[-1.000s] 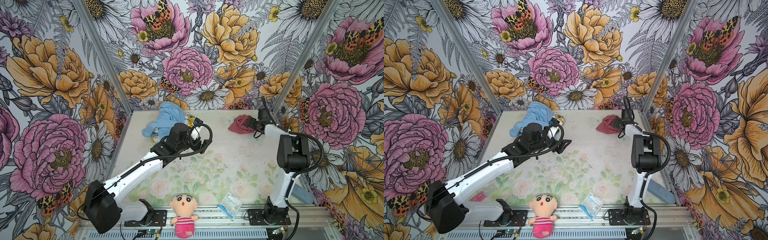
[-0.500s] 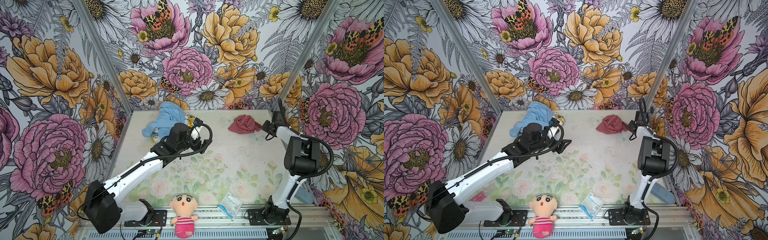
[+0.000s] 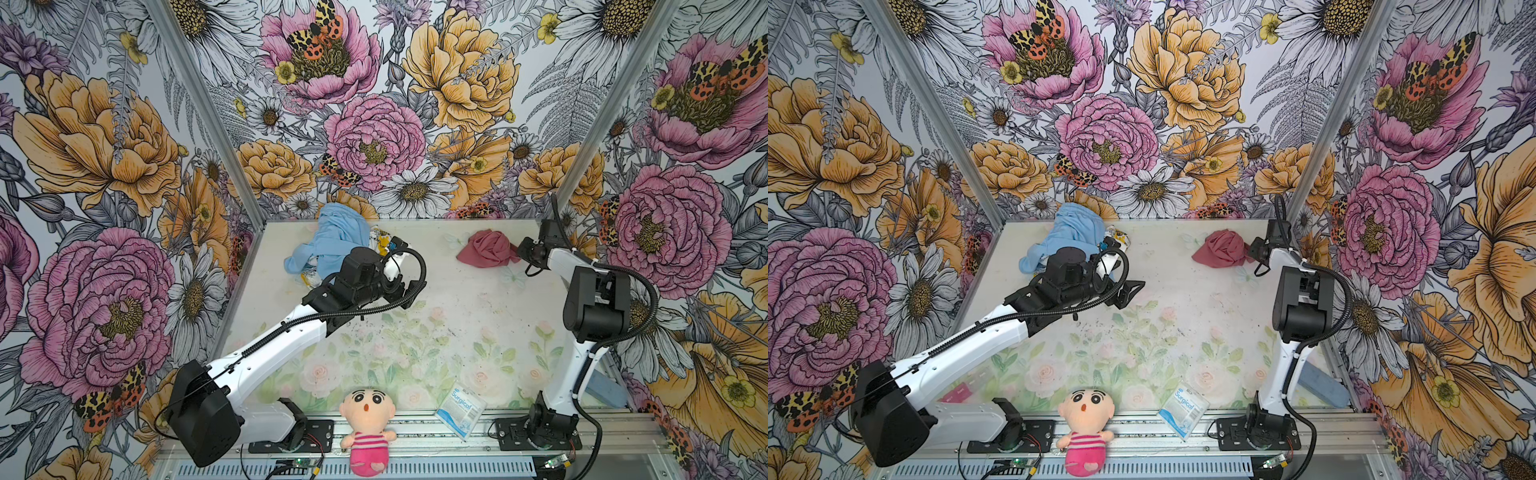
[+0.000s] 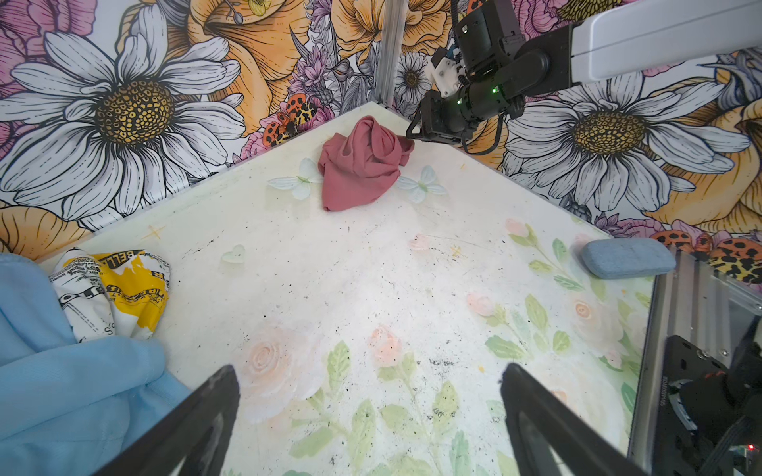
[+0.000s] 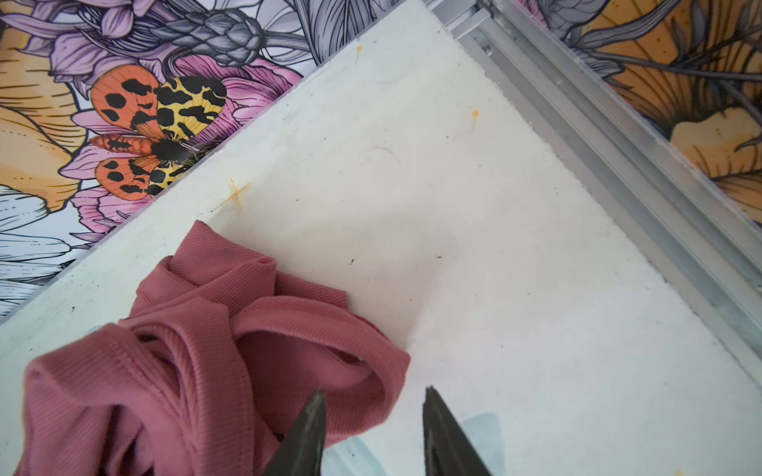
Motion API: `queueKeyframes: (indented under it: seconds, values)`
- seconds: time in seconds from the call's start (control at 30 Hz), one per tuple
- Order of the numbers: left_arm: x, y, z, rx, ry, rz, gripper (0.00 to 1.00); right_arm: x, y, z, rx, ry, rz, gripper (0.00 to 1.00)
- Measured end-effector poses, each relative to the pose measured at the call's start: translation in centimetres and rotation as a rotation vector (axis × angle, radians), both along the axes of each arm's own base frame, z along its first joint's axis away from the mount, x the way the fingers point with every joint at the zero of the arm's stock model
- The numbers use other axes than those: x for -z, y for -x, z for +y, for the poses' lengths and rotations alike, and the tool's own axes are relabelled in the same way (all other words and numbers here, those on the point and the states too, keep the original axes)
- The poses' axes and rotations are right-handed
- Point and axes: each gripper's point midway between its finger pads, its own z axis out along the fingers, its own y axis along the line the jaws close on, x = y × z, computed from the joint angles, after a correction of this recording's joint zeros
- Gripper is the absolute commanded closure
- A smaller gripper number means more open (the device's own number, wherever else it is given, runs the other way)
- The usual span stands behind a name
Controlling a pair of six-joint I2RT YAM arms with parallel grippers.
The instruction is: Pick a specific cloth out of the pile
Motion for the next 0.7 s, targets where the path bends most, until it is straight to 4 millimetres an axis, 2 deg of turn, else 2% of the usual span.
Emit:
queueKeyframes:
  seconds: [0.13, 0.2, 0.23, 0.33, 0.43, 0.57, 0.7]
  values:
    - [0.0, -0.1, 0.1, -0.006, -0.002, -0.002, 0.01, 0.3, 0.0, 0.3, -0.007, -0.016, 0.003, 0.8]
    - [0.0, -0.1, 0.1, -0.009, -0.004, -0.003, 0.01, 0.9, -0.1, 0.5, -0.011, -0.03, 0.011, 0.96]
    - [0.0, -0.1, 0.1, -0.009, -0.004, -0.003, 0.01, 1.3, -0.1, 0.6, -0.013, -0.039, 0.018, 1.0]
    - [0.1, -0.1, 0.2, -0.012, -0.007, -0.002, 0.01, 2.4, 0.0, 0.9, -0.02, -0.051, 0.038, 1.0]
    - [-0.1, -0.1, 0.3, -0.016, -0.008, -0.007, 0.01, 2.5, 0.0, 1.4, -0.03, -0.052, 0.043, 1.0]
    - [-0.7, 0.0, 0.6, -0.02, 0.0, -0.019, 0.01, 1.9, -0.2, 2.1, -0.055, -0.038, 0.032, 1.0]
    - [-0.8, 0.0, 0.6, -0.022, 0.001, -0.021, 0.01, 0.0, -0.5, 3.2, -0.085, -0.018, -0.001, 1.0]
